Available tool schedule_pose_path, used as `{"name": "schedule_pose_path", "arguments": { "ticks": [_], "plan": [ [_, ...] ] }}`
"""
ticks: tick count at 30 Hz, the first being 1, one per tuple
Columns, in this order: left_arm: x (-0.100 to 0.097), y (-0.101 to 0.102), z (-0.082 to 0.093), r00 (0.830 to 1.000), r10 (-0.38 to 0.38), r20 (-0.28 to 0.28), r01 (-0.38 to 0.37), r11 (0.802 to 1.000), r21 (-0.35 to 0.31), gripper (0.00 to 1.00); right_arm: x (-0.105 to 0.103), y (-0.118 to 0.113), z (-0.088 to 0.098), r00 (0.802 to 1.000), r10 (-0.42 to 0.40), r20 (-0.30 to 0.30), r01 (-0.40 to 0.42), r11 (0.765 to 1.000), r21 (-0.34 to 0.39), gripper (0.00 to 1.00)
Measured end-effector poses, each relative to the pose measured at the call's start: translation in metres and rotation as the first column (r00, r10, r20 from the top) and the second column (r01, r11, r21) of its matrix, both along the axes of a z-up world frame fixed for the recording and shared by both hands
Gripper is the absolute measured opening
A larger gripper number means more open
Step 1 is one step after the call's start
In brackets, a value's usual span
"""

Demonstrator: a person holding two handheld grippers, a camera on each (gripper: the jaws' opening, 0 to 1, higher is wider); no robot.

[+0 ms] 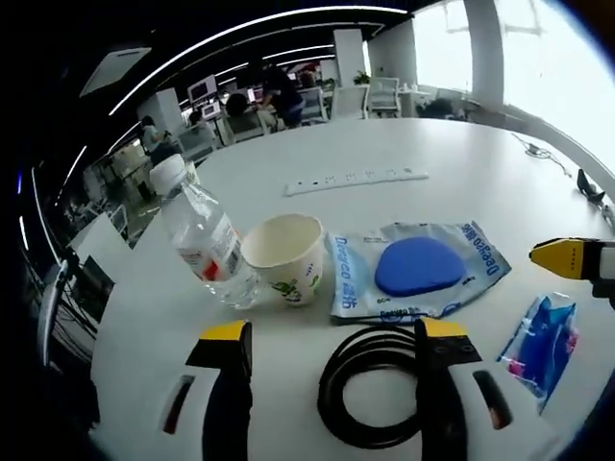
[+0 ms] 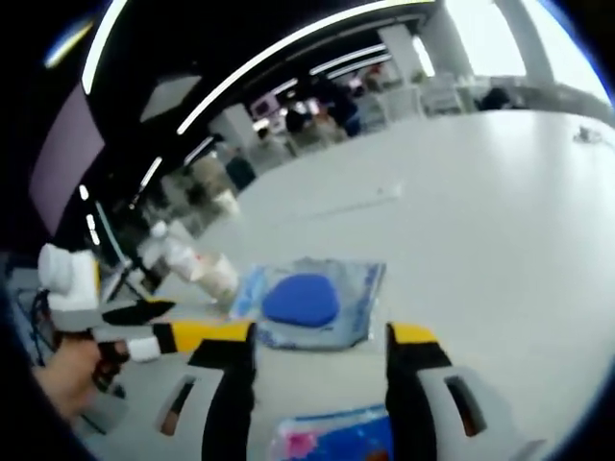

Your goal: Arrange the tabletop items into an orderly group along one side of the table until the central work area is clear of visible clutter.

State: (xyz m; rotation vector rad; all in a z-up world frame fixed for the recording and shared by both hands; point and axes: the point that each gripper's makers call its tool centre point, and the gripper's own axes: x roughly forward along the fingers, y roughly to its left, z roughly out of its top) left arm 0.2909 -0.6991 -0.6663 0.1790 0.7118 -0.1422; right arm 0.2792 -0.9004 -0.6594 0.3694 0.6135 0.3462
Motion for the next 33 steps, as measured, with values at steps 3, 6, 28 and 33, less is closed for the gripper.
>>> {"name": "schedule_pose_path", "arguments": {
  "ticks": [3, 6, 28, 33],
  "plan": [
    [-0.005, 0.003, 0.008, 1.000, 0.007, 0.014, -0.006, 1.000, -0.009, 0.75, -0.002, -0.001, 0.005, 1.000, 0.020, 0.016, -0.020, 1.000, 0.008, 0.58],
    [-0.009, 0.009, 0.011, 1.000, 0.026, 0.016, -0.025, 0.999, -0.039, 0.83, -0.006, -0.003, 0.009, 0.999, 0.038, 0.032, -0.038, 0.999, -0.003, 0.60],
    [-0.034, 0.029, 0.037, 0.991, 0.129, 0.034, -0.124, 0.984, -0.129, 0.99, -0.014, -0.033, 0.028, 0.981, 0.175, 0.079, -0.170, 0.983, -0.068, 0.67],
    [-0.045, 0.016, 0.034, 0.995, 0.098, 0.017, -0.093, 0.978, -0.188, 0.99, -0.021, -0.037, 0.026, 0.977, 0.198, 0.076, -0.193, 0.979, -0.071, 0.67]
  ]
}}
